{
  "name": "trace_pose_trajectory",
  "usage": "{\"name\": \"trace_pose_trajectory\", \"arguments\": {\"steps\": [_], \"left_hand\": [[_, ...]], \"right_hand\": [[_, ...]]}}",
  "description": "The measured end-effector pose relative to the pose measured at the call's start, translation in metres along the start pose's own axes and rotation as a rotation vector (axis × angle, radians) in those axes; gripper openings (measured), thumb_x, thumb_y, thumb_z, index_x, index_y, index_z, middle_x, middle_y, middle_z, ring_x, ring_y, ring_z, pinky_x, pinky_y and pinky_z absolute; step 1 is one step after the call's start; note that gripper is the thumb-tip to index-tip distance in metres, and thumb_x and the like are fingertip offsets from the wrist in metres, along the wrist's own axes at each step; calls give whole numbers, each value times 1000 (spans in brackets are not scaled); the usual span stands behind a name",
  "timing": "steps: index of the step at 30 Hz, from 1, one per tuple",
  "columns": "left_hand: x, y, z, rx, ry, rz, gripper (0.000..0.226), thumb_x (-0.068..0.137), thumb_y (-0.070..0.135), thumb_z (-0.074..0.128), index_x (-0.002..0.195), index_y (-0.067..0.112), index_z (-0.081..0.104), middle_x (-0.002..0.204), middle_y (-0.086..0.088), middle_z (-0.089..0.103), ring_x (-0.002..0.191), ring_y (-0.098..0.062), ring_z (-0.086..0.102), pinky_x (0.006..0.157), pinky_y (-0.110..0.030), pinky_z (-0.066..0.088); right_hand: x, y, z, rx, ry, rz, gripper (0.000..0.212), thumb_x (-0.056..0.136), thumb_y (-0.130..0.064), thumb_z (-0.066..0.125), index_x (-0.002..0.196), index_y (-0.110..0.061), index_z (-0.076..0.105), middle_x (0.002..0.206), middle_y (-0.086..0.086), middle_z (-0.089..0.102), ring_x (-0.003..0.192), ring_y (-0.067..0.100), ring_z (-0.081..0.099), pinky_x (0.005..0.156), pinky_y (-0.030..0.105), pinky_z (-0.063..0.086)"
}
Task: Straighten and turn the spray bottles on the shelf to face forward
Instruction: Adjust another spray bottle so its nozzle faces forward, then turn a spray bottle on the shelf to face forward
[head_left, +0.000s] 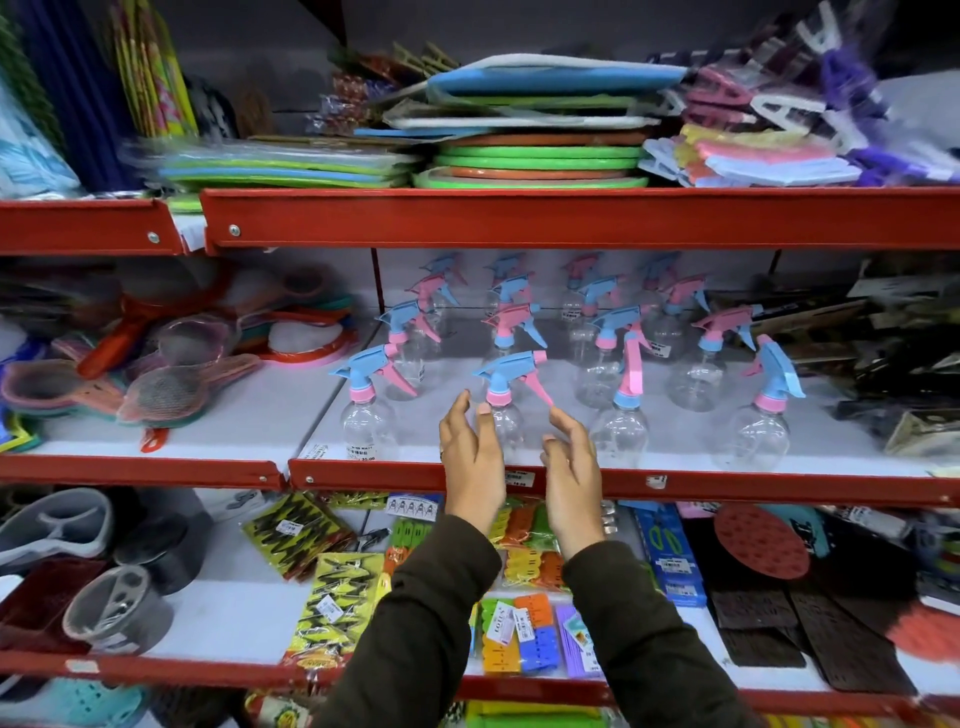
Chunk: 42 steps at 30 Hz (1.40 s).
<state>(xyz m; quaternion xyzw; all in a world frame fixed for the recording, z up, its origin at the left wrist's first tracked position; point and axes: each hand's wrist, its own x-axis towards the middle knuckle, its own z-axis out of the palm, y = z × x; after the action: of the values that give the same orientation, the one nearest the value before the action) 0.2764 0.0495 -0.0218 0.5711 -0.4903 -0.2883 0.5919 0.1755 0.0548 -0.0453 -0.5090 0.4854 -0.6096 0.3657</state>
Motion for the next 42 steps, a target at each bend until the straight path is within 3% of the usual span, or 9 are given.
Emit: {"name": "trace_pose_trajectory", "arguments": {"steps": [4,9,14,19,23,27,32,38,42], "left_hand": [[-26,6,19,-149,117,93,38,101,35,38,137,24,45,138,4,46,131,-10,41,111,-32,32],[-43,15,58,-220,-43,87,30,102,28,39,126,17,54,133,0,53,126,-13,50,110,-45,40],[-38,20,91,-83,-185,41,37,102,28,35,135,20,51,138,-3,47,121,-6,45,97,-1,28],[-27,19,115,-47,-283,-95,44,102,31,32,142,18,44,146,-8,40,135,-16,40,105,-16,20],[-25,16,128,-30,-296,-122,45,102,32,30,143,17,42,147,-9,40,137,-20,39,105,-18,21],[-18,19,137,-47,-293,-138,44,102,32,31,140,16,46,145,-10,45,136,-23,41,115,-29,27],[-11,23,147,-53,-339,-148,41,102,33,30,135,19,51,142,-11,50,135,-25,43,115,-35,31],[-14,23,147,-46,-63,-169,51,101,42,21,133,17,51,142,-12,44,138,-27,36,116,-38,22],[-25,25,150,-87,-121,-200,60,100,51,17,132,17,54,144,-13,43,138,-26,37,119,-42,21]], "right_hand": [[-10,7,-25,40,131,-39,32,99,-17,46,122,-36,57,134,-1,54,124,12,53,110,45,45],[3,4,-62,38,249,-19,29,99,-16,47,122,-29,59,132,0,52,129,22,52,111,52,43],[27,-2,-91,-4,296,-57,30,98,-16,46,124,-24,61,128,-2,51,111,0,54,107,36,44],[62,-4,-106,-74,172,67,36,101,-19,42,134,-16,57,138,5,49,129,16,47,115,32,34],[67,0,-111,-53,15,154,25,102,-20,40,109,-21,65,120,1,68,118,19,58,99,29,42],[67,8,-119,-89,46,156,36,101,-24,41,129,-16,62,138,6,60,130,21,54,116,39,39],[67,11,-133,-139,50,156,33,99,-25,44,128,-18,60,138,10,55,126,25,56,113,47,43],[80,8,-143,-135,34,155,47,100,-25,42,146,-19,43,154,5,39,135,16,41,110,28,29],[88,7,-139,-87,-84,205,42,101,-17,38,140,-12,52,149,9,53,140,23,47,120,39,33]]}}
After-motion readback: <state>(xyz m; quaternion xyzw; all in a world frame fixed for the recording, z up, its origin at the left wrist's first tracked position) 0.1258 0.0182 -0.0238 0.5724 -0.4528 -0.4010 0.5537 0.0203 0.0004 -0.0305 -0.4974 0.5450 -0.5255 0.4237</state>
